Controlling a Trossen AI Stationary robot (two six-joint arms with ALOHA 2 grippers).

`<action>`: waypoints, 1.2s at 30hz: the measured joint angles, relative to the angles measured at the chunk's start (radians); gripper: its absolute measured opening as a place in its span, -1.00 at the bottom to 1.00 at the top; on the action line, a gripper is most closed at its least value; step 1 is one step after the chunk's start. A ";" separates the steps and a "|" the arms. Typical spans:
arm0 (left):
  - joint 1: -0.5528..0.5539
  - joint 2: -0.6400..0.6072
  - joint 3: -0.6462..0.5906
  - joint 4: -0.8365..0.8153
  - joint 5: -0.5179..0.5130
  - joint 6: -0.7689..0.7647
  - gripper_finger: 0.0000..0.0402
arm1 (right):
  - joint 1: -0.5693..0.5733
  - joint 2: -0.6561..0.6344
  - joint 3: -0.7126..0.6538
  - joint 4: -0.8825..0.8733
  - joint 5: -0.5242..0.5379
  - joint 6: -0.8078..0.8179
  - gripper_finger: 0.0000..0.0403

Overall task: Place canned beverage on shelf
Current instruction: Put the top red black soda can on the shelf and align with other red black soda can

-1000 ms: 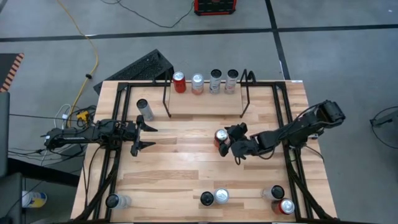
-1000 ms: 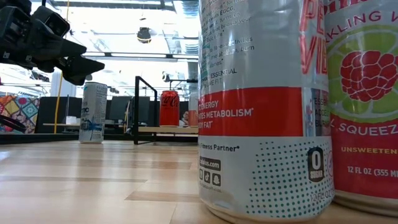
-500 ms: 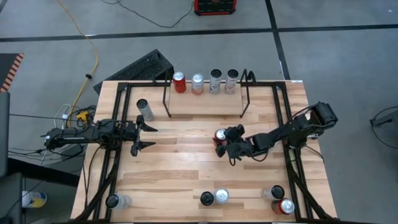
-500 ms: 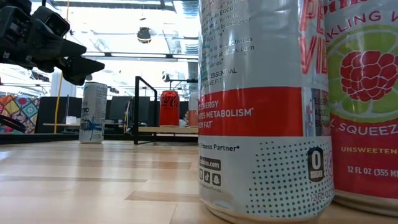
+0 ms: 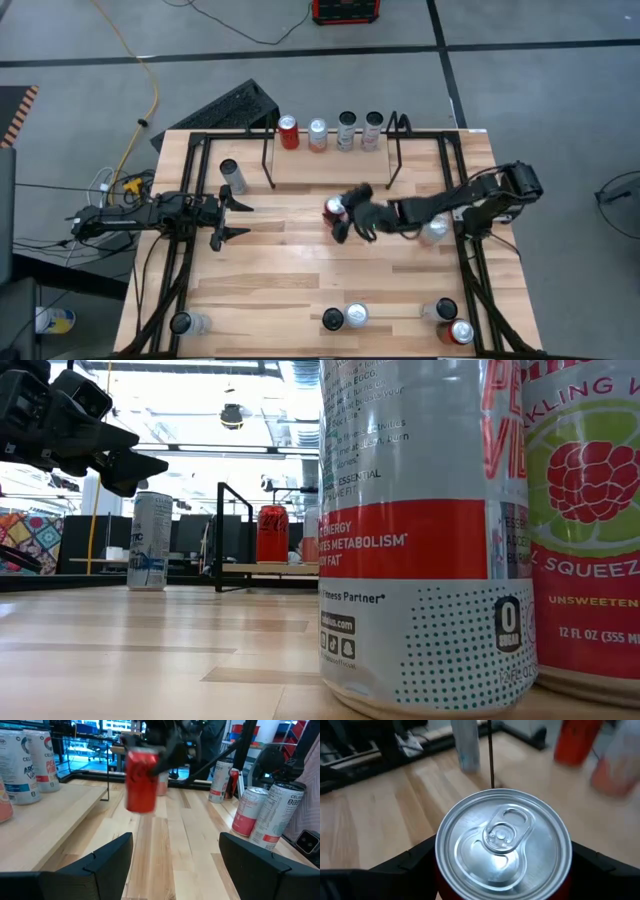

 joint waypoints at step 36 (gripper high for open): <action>0.000 0.000 0.000 -0.005 -0.024 0.000 0.40 | -0.477 0.576 0.761 -0.148 -0.767 -0.476 0.72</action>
